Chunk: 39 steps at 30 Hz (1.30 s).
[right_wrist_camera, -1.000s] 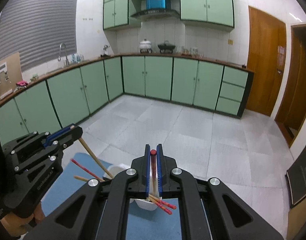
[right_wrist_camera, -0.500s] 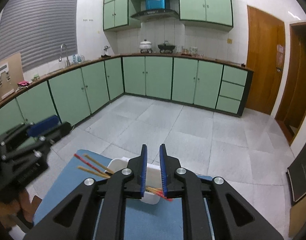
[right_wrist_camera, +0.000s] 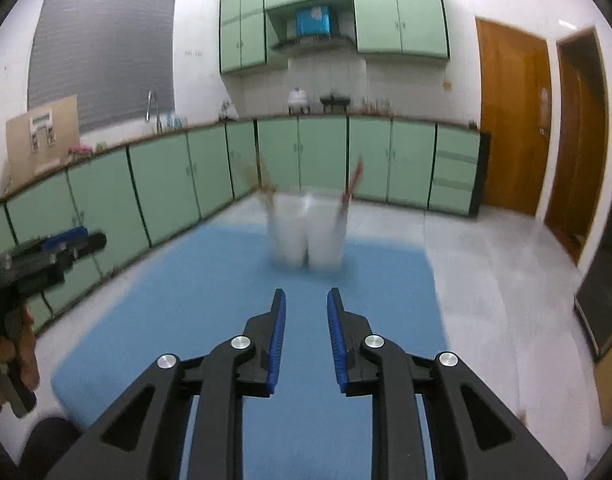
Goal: Organize utensils
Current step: 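Drop both chopsticks into the holder and open both tools, then move both tools back to the two black chopsticks, then grasp one black chopstick with the left tool while the right tool grasps the other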
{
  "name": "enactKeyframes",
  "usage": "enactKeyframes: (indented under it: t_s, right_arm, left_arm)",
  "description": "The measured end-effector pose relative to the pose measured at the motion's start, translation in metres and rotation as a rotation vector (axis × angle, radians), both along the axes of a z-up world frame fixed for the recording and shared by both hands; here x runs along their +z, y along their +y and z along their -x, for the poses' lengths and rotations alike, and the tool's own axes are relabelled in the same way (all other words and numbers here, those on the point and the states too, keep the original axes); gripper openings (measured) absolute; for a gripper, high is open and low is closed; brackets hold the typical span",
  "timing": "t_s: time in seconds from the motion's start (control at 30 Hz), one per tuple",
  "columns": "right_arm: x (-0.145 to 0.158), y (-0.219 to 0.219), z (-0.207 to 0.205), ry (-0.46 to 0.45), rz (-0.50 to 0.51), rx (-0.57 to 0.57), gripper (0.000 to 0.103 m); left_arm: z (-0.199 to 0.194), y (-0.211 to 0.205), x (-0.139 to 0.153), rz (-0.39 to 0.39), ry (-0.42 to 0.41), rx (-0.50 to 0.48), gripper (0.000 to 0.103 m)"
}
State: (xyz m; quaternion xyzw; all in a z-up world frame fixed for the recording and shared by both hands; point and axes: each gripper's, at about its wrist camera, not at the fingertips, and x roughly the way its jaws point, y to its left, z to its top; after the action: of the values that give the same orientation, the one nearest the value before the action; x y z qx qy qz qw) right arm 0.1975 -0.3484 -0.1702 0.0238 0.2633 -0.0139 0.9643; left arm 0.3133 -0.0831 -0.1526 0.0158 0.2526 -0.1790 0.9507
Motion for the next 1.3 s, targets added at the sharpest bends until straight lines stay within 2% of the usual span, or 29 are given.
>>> enactKeyframes:
  t_s: [0.1, 0.17, 0.23, 0.3, 0.37, 0.53, 0.9, 1.03, 1.3]
  right_arm:
    - [-0.056, 0.023, 0.029, 0.107, -0.035, 0.003, 0.021]
    - [-0.081, 0.035, 0.035, 0.158, -0.054, 0.011, 0.021]
    - [-0.095, 0.045, 0.035, 0.184, -0.054, 0.016, 0.021]
    - [-0.106, 0.053, 0.032, 0.215, -0.056, 0.037, 0.021]
    - [-0.109, 0.061, 0.026, 0.213, -0.012, 0.058, 0.021]
    - [-0.107, 0.07, 0.014, 0.201, 0.011, 0.082, 0.021]
    - [-0.112, 0.079, -0.003, 0.179, 0.009, 0.087, 0.019]
    - [-0.113, 0.072, -0.001, 0.177, 0.004, 0.063, 0.007]
    - [-0.112, 0.042, 0.002, 0.175, -0.042, -0.049, 0.006]
  left_arm:
    - [0.032, 0.009, -0.035, -0.004, 0.065, 0.005, 0.054]
    - [0.047, 0.009, -0.051, -0.011, 0.096, -0.005, 0.054]
    - [0.057, 0.013, -0.062, -0.017, 0.108, 0.006, 0.054]
    - [0.064, 0.021, -0.067, 0.016, 0.141, 0.018, 0.054]
    - [0.067, 0.02, -0.067, 0.006, 0.136, 0.019, 0.054]
    - [0.071, 0.021, -0.063, 0.009, 0.122, 0.021, 0.054]
    - [0.059, 0.015, -0.064, 0.004, 0.137, 0.012, 0.054]
    - [0.054, 0.009, -0.067, -0.002, 0.139, 0.003, 0.054]
    - [0.049, -0.005, -0.077, -0.005, 0.161, -0.013, 0.054]
